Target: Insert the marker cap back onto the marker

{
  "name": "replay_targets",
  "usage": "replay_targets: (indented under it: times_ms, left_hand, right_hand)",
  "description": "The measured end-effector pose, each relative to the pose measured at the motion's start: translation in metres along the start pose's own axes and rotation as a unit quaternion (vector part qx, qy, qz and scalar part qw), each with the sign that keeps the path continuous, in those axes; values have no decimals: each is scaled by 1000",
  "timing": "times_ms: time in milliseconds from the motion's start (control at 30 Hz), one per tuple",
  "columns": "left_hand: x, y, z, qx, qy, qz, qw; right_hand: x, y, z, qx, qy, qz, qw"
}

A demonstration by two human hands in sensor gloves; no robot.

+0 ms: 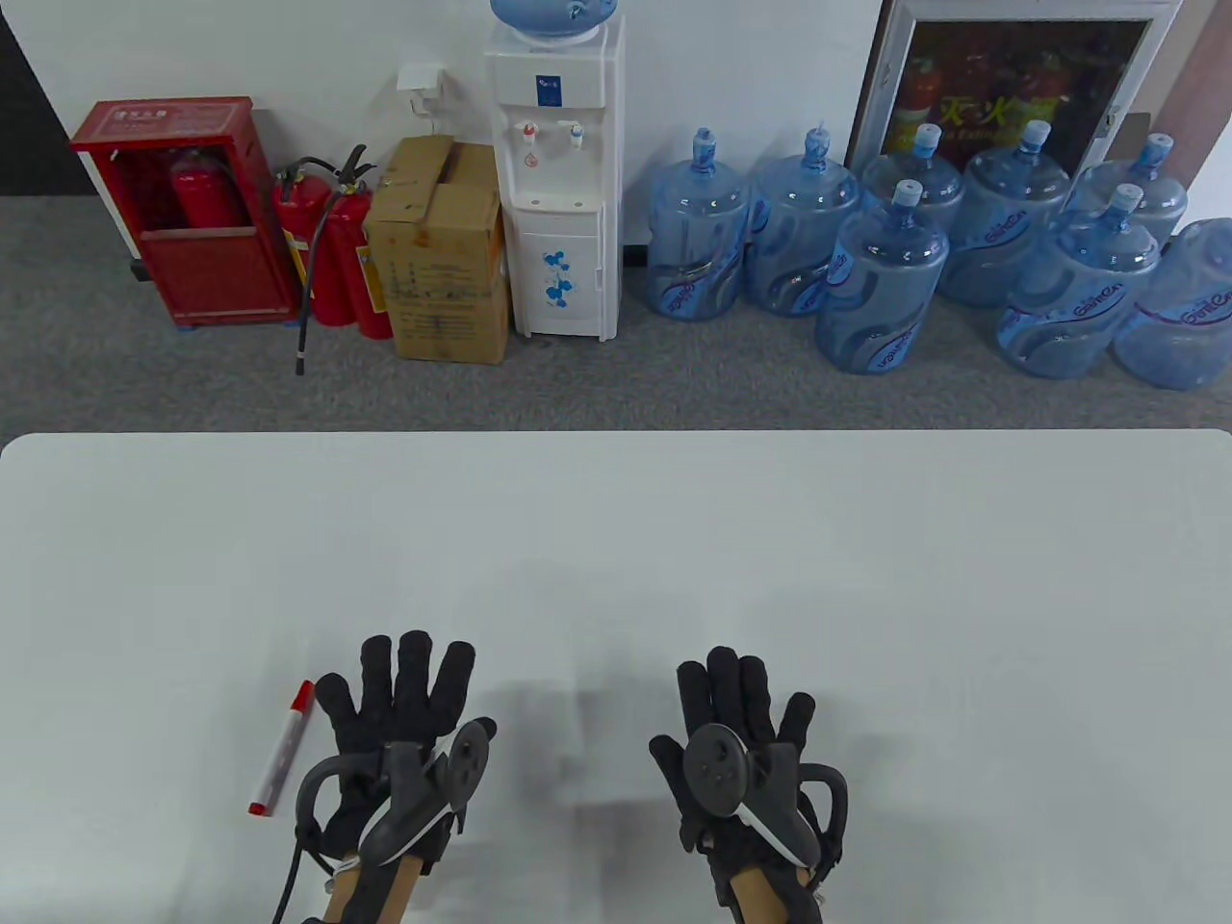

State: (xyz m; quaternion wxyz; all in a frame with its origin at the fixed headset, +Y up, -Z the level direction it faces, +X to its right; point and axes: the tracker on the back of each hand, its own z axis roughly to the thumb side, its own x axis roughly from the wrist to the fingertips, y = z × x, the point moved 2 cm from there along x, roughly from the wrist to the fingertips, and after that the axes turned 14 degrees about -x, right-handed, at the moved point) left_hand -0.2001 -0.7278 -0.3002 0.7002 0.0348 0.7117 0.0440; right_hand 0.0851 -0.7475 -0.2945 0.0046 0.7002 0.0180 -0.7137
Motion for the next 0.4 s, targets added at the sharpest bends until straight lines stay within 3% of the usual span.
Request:
replay_targets:
  times_ms: [400]
  left_hand:
    - [0,-2,1,0,3,-11,1000]
  right_hand:
    - [0,1,1,0,-1,6,1000]
